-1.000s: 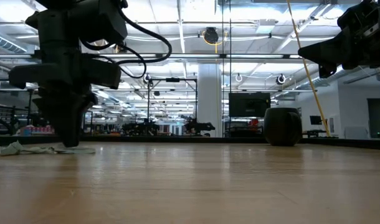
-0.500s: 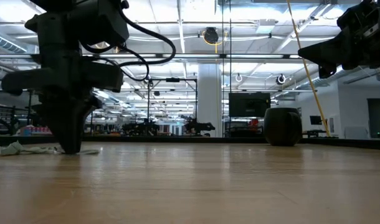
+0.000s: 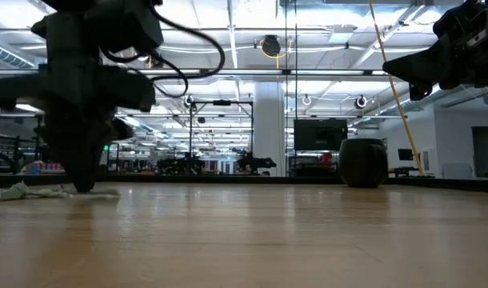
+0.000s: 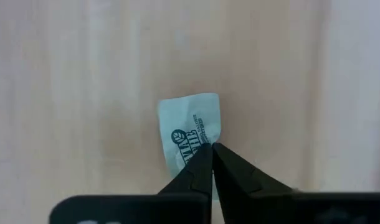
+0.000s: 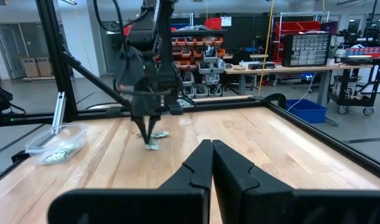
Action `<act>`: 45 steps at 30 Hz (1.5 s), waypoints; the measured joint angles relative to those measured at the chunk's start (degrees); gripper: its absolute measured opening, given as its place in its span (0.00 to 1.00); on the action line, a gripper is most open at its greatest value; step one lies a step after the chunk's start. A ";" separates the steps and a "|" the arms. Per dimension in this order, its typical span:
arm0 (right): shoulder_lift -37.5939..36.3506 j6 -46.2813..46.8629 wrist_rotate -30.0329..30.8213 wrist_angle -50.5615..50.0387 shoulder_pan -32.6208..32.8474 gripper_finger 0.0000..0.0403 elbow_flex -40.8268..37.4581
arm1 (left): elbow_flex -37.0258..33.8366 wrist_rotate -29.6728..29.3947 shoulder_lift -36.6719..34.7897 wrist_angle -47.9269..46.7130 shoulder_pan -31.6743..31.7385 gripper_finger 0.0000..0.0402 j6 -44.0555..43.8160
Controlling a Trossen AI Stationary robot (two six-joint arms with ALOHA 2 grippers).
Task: Pick and place Stevia / Truvia into bins
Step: Put the stevia packet into the left transparent container
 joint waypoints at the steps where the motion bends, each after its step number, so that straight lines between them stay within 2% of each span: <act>1: 0.00 0.00 -0.02 0.00 0.01 0.01 0.01 | 0.00 1.13 -0.84 0.06 -0.09 0.02 0.00; 7: -0.02 0.02 -0.02 0.00 -0.01 0.01 0.00 | 0.00 6.02 -8.60 0.51 -1.28 0.02 -1.41; 13: -0.02 0.01 -0.02 0.00 0.01 0.01 0.00 | 0.08 17.40 -16.08 3.82 -5.39 0.02 -9.57; 17: 0.00 0.01 -0.02 0.00 0.00 0.01 0.01 | 0.11 18.35 -17.75 8.54 -10.55 0.02 -11.84; 24: -0.02 0.01 -0.02 -0.09 0.00 0.01 0.00 | 0.13 17.75 -15.12 13.45 -18.60 0.03 -18.63; 29: 0.00 0.00 -0.02 -0.37 -0.01 0.01 -0.01 | 0.17 20.03 -11.22 20.82 -21.68 0.01 -22.32; 34: 0.02 0.00 -0.02 -0.27 -0.01 0.01 0.01 | 0.19 22.72 -6.88 26.60 -22.65 0.04 -22.72; 39: 0.00 0.01 -0.02 -0.25 -0.01 0.01 0.01 | 0.19 24.16 -2.58 27.07 -22.12 0.01 -22.88; 45: 0.00 0.00 -0.02 -0.20 0.00 0.01 0.00 | 0.17 22.33 -0.64 29.11 -21.16 0.12 -24.30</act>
